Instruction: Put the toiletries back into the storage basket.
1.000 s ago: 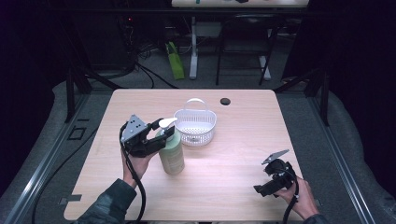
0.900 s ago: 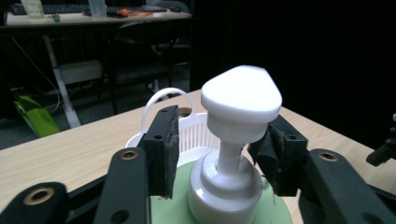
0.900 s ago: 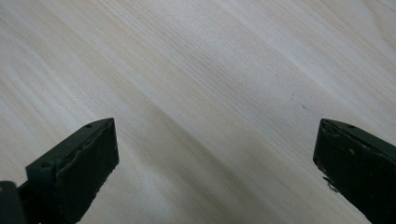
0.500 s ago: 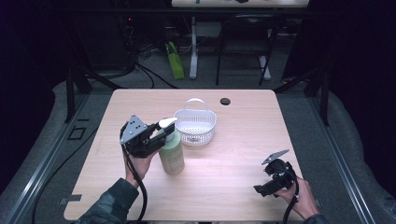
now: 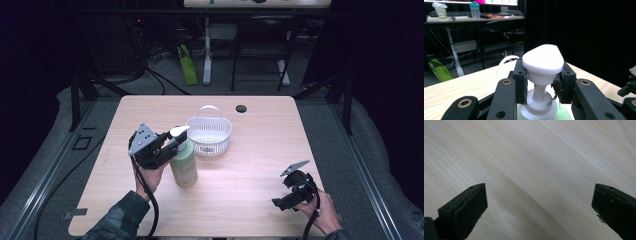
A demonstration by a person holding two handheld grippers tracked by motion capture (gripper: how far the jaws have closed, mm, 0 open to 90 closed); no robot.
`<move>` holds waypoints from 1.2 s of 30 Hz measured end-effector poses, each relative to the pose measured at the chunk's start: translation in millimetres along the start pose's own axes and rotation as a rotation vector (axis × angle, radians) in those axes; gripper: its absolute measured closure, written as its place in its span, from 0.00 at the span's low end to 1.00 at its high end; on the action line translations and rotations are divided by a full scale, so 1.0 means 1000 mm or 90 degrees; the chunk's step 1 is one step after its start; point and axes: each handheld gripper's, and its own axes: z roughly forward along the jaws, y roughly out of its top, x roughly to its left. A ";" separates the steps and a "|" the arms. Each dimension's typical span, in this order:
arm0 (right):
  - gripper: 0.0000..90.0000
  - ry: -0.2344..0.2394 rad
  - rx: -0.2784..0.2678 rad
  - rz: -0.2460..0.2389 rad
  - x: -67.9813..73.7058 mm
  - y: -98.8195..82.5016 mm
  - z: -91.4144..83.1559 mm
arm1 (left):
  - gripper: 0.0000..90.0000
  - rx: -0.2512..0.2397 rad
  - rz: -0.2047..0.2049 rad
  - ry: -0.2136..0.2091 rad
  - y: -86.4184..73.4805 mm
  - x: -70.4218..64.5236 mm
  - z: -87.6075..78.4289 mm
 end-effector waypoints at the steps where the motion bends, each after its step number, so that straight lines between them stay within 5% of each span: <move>1: 0.00 0.000 -0.001 -0.003 0.000 0.000 0.000 | 0.75 -0.002 -0.001 0.001 0.000 0.000 0.000; 36: 0.00 -0.002 0.000 -0.004 -0.001 -0.001 -0.001 | 0.75 0.004 0.016 0.010 0.016 0.001 -0.008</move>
